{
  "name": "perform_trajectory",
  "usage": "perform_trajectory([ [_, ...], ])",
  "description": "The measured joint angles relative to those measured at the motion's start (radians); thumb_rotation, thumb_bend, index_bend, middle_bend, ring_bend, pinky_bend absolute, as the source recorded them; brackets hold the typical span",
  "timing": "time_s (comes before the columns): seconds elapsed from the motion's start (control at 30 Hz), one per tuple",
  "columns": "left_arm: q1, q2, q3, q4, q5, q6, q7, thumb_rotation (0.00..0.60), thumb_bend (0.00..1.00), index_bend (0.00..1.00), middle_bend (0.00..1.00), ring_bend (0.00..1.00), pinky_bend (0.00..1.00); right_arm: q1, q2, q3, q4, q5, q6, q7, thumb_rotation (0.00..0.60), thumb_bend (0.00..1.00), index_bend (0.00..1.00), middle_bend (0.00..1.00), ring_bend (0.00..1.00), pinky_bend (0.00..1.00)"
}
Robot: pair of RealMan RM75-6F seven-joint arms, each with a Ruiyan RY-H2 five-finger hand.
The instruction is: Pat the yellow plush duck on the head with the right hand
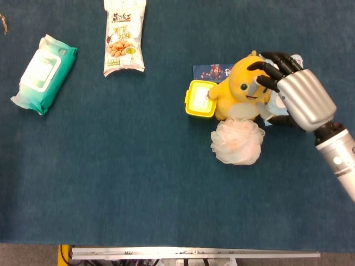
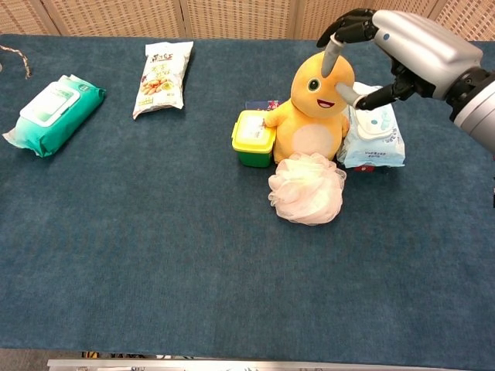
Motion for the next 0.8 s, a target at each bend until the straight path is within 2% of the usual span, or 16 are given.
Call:
perform_trajectory([
  [0.2,0.0,0.003,0.0,-0.003,0.0,0.0,-0.003,0.6,0.08,0.34,0.25,0.14,0.27,0.01,-0.028,0.007,0.025,0.009,-0.007,0.06,0.6,0.17,0.41,0.18,0.05,0.01],
  [0.3,0.001,0.004,0.001,-0.005,0.002,0.001,-0.003,0.6,0.08,0.34,0.26,0.14,0.27,0.019,-0.026,0.008,0.024,0.029,-0.033,0.09,0.6,0.28,0.41,0.17,0.04,0.0],
  [0.43,0.001,0.004,0.002,-0.008,0.003,0.001,0.0,0.6,0.08,0.34,0.26,0.14,0.27,0.027,-0.036,0.009,0.028,0.067,-0.04,0.07,0.6,0.47,0.41,0.16,0.04,0.0],
  [0.67,0.001,0.007,0.002,-0.011,0.0,-0.002,0.0,0.6,0.08,0.34,0.26,0.14,0.27,0.046,-0.076,0.015,0.056,0.1,-0.033,0.028,0.6,0.51,0.41,0.16,0.04,0.0],
  [0.8,0.001,0.008,0.002,-0.012,0.0,-0.003,-0.002,0.6,0.08,0.34,0.26,0.14,0.27,0.06,-0.104,0.016,0.09,0.08,-0.027,-0.002,0.6,0.53,0.41,0.16,0.04,0.0],
])
